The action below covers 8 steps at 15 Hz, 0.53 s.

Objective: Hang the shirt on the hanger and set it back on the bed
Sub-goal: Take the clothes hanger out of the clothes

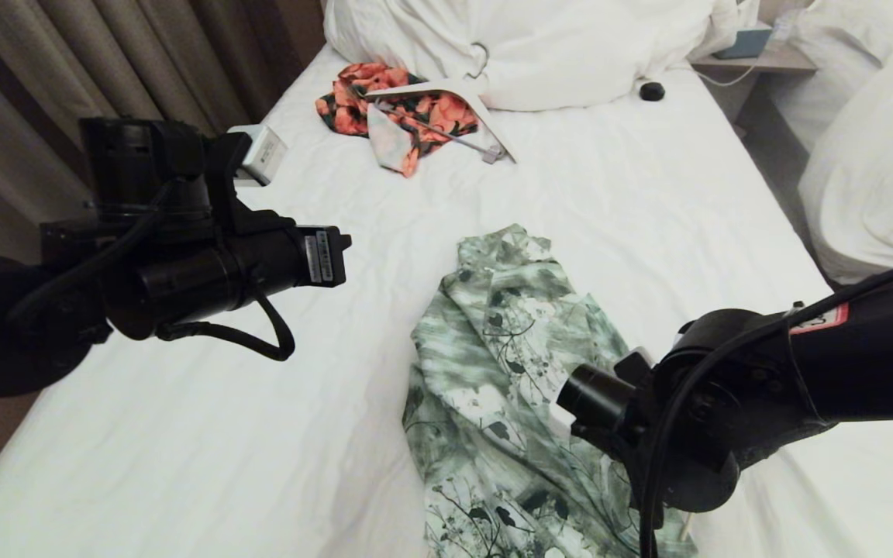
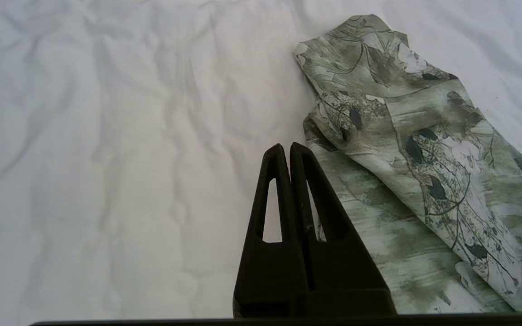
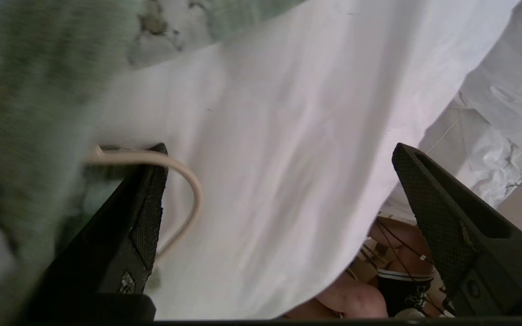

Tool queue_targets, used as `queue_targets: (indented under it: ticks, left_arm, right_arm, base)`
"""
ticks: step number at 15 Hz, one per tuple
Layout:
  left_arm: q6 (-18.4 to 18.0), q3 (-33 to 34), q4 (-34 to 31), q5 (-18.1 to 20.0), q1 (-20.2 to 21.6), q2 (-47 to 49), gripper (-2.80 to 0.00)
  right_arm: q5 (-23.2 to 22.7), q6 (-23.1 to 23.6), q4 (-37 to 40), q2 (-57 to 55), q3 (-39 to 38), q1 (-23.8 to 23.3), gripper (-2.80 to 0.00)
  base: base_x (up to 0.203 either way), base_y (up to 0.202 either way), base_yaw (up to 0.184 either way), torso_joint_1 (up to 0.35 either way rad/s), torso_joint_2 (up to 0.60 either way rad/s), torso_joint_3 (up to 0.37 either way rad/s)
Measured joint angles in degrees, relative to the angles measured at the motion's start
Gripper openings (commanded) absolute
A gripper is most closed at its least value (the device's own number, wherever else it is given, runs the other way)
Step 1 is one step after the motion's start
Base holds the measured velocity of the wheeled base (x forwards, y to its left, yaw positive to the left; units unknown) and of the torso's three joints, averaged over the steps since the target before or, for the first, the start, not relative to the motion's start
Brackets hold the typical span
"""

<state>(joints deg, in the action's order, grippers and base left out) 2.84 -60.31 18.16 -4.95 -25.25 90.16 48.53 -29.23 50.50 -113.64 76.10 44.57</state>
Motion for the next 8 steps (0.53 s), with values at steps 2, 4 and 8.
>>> queue_targets:
  ticks: [2,4,8]
  left_arm:
    - [-0.06,0.02,0.0,-0.01,0.02,0.0,-2.8]
    - [-0.05,0.02,0.0,-0.01,0.02,0.02,-2.8]
    - [-0.04,0.02,0.0,0.0,-0.07,0.0,-2.8]
  right_arm:
    - [0.08,-0.04,-2.39,-1.08,-1.45,0.16,0.0]
    - [0.23,0.01,-2.57,-1.36,-1.87,0.27,-2.8]
    - [0.52,0.02,-2.61,-1.14,-2.0,0.14,-2.8]
  base:
    - [0.0,0.0,0.0,0.0,0.0,0.0]
    - [0.0,0.0,0.0,0.0,0.0,0.0]
    - [0.0,0.0,0.0,0.0,0.0,0.0]
